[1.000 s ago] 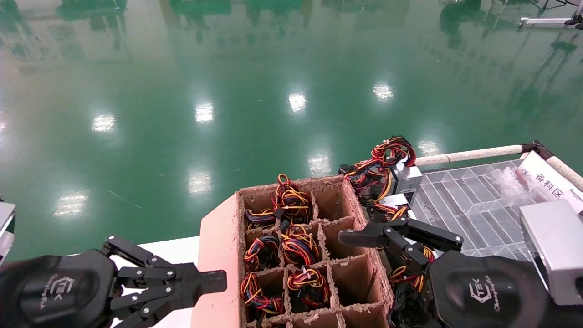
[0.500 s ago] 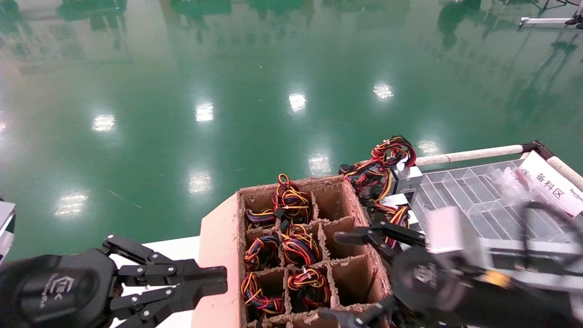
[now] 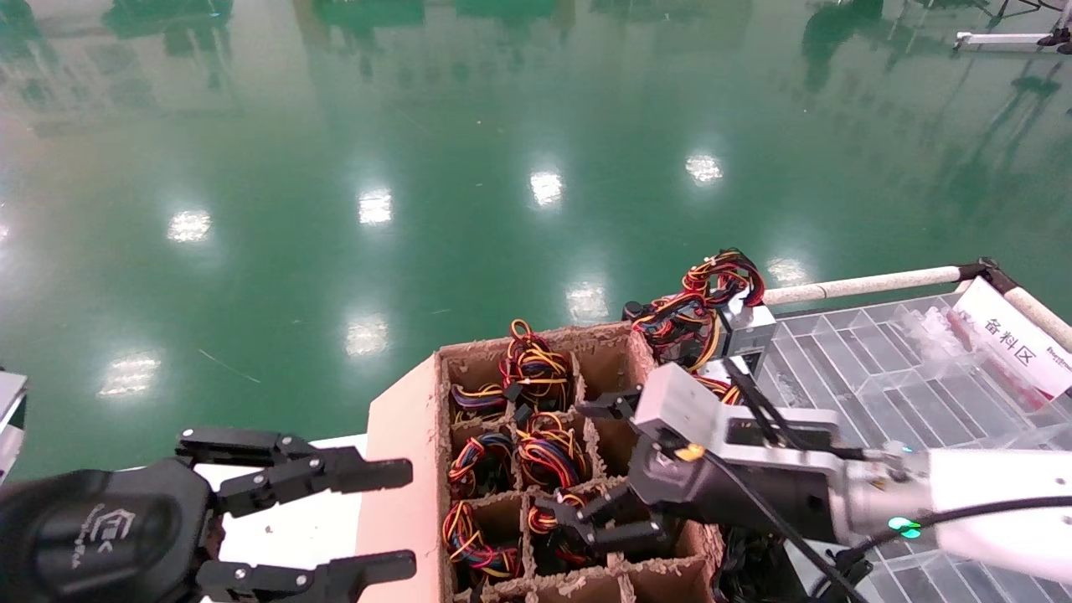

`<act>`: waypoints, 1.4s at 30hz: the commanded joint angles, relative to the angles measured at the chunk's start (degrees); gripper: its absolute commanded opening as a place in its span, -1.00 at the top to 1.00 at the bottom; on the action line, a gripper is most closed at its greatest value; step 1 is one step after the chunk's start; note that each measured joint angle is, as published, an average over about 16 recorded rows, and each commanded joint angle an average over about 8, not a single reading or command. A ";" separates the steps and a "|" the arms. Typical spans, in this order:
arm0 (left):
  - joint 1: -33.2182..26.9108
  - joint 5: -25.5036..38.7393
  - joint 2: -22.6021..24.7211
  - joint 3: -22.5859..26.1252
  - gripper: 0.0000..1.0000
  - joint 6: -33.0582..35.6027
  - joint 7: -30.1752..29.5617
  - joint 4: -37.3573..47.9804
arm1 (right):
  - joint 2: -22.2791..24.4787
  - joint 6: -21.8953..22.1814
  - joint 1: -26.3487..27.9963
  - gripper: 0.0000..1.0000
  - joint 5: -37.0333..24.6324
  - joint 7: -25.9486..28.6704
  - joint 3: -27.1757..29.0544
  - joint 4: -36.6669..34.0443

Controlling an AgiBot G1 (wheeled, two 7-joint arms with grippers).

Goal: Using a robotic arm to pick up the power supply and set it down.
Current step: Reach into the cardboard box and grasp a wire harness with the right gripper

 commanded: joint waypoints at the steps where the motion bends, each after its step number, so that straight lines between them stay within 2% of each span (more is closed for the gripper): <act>1: 0.00 0.00 0.00 0.00 -1.00 0.00 0.00 0.00 | -1.48 1.31 0.53 1.00 -1.70 -0.02 -0.72 -1.15; 9: 0.00 -0.01 0.00 0.01 -1.00 0.00 0.01 0.00 | -5.32 3.29 2.20 1.00 -4.76 -1.51 -2.29 -5.46; 18: 0.00 -0.01 -0.01 0.02 -1.00 -0.01 0.01 0.00 | -7.02 4.55 3.16 1.00 -7.35 -1.50 -3.53 -8.19; 33: -0.01 -0.02 -0.01 0.03 -1.00 -0.01 0.02 0.00 | -6.26 5.73 2.74 1.00 -10.29 1.68 -4.71 -6.82; 42: -0.01 -0.03 -0.02 0.04 -1.00 -0.02 0.02 0.00 | -4.50 5.73 2.29 1.00 -9.75 4.00 -4.09 -4.73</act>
